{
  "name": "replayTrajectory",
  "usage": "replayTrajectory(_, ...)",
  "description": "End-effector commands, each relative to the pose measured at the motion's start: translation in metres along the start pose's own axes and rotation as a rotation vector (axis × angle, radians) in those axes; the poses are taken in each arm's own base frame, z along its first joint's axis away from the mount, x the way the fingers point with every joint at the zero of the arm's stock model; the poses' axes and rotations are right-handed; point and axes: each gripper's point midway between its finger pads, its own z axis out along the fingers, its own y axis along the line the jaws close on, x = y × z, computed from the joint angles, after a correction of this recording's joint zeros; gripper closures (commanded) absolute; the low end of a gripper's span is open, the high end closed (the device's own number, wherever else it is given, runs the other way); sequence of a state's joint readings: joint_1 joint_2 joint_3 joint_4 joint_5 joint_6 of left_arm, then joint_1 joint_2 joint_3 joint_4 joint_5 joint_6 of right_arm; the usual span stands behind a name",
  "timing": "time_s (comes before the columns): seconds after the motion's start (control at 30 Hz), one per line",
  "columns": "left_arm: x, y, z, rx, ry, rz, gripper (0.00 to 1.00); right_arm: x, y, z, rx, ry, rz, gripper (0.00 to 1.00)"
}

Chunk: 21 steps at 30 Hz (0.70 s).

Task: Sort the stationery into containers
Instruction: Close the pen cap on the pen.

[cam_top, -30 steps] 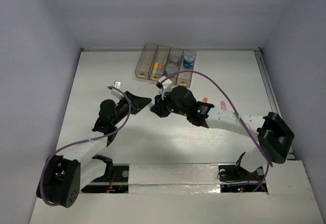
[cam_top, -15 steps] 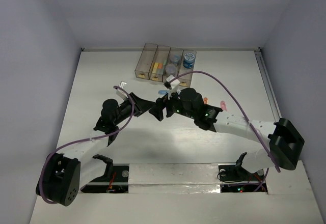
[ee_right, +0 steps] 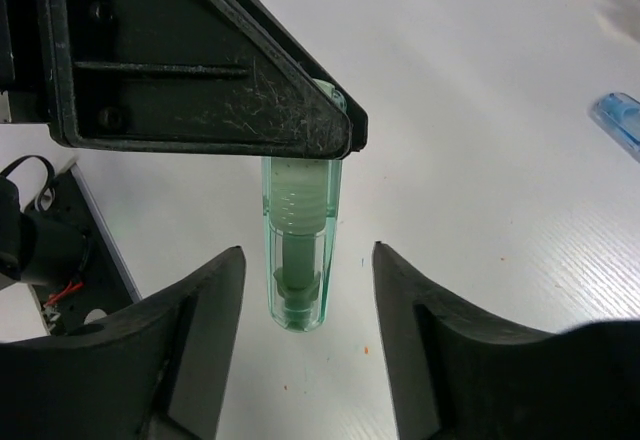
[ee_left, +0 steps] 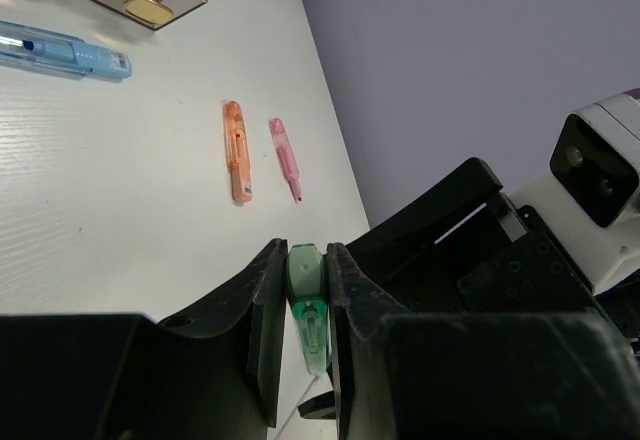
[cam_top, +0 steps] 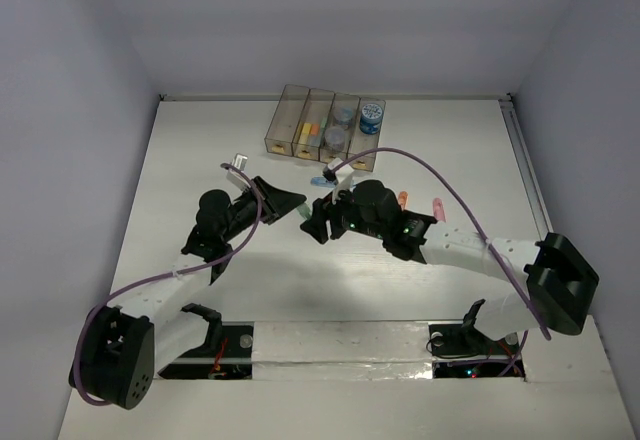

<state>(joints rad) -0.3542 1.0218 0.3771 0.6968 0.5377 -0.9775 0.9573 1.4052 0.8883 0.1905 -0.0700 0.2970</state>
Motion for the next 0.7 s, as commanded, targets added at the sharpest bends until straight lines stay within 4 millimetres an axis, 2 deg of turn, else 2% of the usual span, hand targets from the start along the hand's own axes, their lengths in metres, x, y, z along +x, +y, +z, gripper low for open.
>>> replayTrajectory(0.0, -0.015, -0.03, 0.001, 0.079, -0.037, 0.064, 1.0, -0.007, 0.007, 0.002, -0.022, -0.021, -0.003, 0.42)
replayTrajectory(0.07, -0.016, -0.031, 0.0, 0.08, -0.037, 0.065, 1.0, -0.007, 0.007, 0.002, -0.019, -0.024, -0.004, 0.49)
replayTrajectory(0.17, -0.014, -0.03, 0.0, 0.079, -0.032, 0.064, 1.0, -0.01, 0.007, 0.003, -0.018, -0.03, -0.006, 0.67)
replayTrajectory(0.2, -0.013, -0.03, -0.001, 0.079, -0.028, 0.064, 1.0, -0.01, 0.007, 0.003, -0.017, -0.031, -0.006, 0.71)
replayTrajectory(0.43, -0.012, -0.029, -0.001, 0.078, -0.027, 0.065, 1.0, -0.003, 0.002, 0.007, 0.005, 0.002, -0.007, 0.77)
replayTrajectory(0.57, -0.01, -0.026, 0.0, 0.078, -0.022, 0.06, 1.0, -0.014, 0.003, 0.006, 0.01, -0.037, -0.012, 0.88)
replayTrajectory(0.67, -0.008, -0.022, -0.001, 0.068, -0.022, 0.056, 1.0, -0.032, 0.004, 0.004, 0.02, -0.086, -0.024, 0.95)
